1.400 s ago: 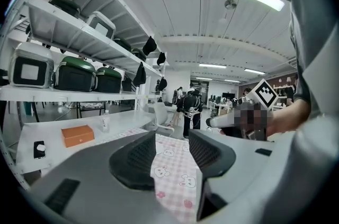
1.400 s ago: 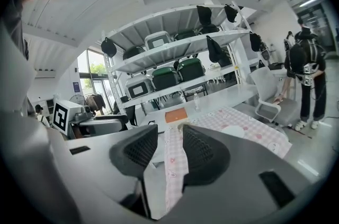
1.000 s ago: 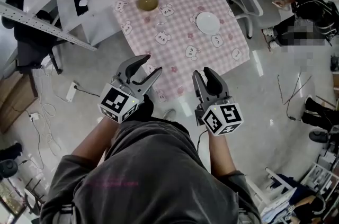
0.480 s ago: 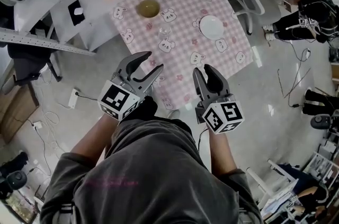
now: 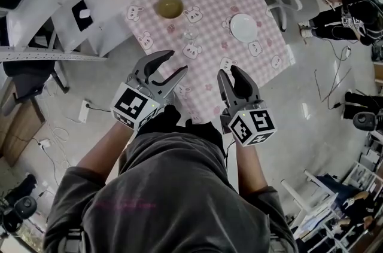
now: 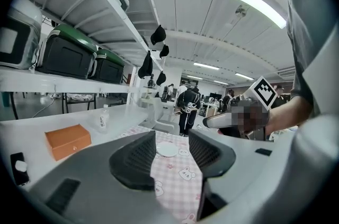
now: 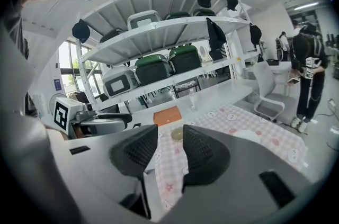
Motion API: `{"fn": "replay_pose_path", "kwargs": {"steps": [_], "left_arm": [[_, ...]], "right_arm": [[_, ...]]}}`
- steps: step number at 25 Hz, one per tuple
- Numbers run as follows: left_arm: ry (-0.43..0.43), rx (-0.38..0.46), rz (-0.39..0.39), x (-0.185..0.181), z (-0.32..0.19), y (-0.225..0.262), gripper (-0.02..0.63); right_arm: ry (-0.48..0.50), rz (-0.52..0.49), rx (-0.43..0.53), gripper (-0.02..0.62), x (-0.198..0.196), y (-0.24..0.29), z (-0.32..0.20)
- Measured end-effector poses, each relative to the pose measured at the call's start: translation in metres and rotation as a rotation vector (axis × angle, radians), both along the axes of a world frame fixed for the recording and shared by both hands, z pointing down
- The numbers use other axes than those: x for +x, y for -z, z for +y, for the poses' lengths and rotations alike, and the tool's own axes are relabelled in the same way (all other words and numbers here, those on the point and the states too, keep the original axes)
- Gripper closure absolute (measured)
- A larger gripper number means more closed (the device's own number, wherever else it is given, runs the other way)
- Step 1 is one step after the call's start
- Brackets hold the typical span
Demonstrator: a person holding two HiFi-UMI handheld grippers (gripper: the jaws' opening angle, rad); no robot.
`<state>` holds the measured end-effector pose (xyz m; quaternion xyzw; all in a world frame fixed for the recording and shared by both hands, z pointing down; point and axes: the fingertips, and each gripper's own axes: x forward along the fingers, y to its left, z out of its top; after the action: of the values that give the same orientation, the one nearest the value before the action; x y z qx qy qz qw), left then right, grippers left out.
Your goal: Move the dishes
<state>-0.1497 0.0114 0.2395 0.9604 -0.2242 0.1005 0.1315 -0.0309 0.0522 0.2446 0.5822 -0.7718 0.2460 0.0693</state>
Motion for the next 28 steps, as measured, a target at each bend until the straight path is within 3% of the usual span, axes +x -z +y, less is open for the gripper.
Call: {"fn": "replay_pose_path", "kwargs": {"steps": [11,28], "left_arm": [[-0.014,0.008,0.0,0.046,-0.025,-0.003,0.414],[0.038,-0.061,-0.037,0.17,-0.053,-0.052,0.416]], "right_arm": [[-0.012,-0.003,0.002,0.465,0.035,-0.015,-0.028],[0.033,-0.027,-0.06,0.465,0.152,-0.073,-0.065]]}}
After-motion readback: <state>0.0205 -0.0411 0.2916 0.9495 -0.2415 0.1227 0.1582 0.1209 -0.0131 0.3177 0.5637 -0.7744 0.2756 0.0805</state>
